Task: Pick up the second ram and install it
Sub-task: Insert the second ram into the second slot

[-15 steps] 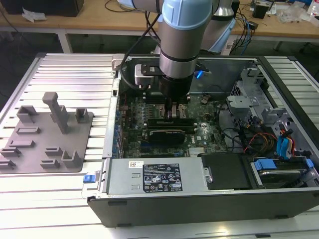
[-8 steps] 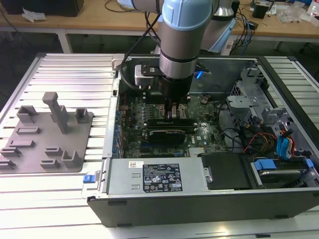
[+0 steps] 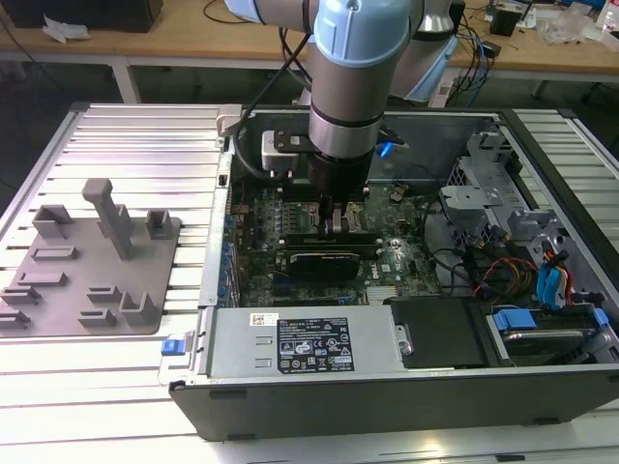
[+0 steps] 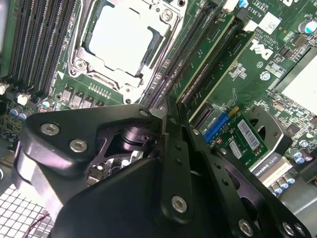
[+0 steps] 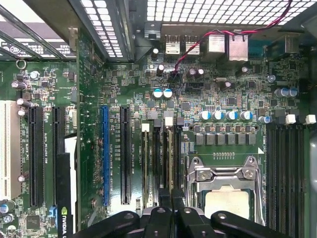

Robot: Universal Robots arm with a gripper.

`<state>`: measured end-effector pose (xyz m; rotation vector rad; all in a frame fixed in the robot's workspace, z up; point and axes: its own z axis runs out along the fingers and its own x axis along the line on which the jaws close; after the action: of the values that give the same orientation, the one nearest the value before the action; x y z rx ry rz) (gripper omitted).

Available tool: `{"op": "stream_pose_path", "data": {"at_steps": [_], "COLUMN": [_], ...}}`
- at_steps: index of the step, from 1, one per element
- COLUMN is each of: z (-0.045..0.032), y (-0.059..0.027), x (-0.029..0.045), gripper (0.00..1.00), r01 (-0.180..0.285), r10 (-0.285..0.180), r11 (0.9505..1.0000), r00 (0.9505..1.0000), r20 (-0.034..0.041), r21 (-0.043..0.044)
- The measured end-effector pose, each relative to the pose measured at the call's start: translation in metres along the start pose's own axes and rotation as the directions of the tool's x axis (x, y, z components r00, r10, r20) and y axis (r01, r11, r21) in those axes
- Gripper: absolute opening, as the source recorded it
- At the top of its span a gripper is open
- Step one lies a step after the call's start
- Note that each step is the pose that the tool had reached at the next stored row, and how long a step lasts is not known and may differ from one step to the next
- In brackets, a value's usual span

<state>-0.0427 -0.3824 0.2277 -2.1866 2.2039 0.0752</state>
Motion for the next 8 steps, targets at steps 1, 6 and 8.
{"op": "stream_pose_path", "data": {"at_steps": [1, 6, 8], "z": [0.0006, 0.003, 0.0034], "y": [0.0, 0.0, 0.0], "x": [0.0, 0.0002, 0.0002], "gripper": [0.09, 0.09, 0.09], "r01": [0.0, 0.0, 0.0], "r10": [0.0, 0.0, 0.0], "r11": [1.0, 1.0, 1.0], "r00": [1.0, 1.0, 1.0], "r20": [0.0002, 0.0, 0.0], "r21": [0.0001, 0.0, 0.0]}}
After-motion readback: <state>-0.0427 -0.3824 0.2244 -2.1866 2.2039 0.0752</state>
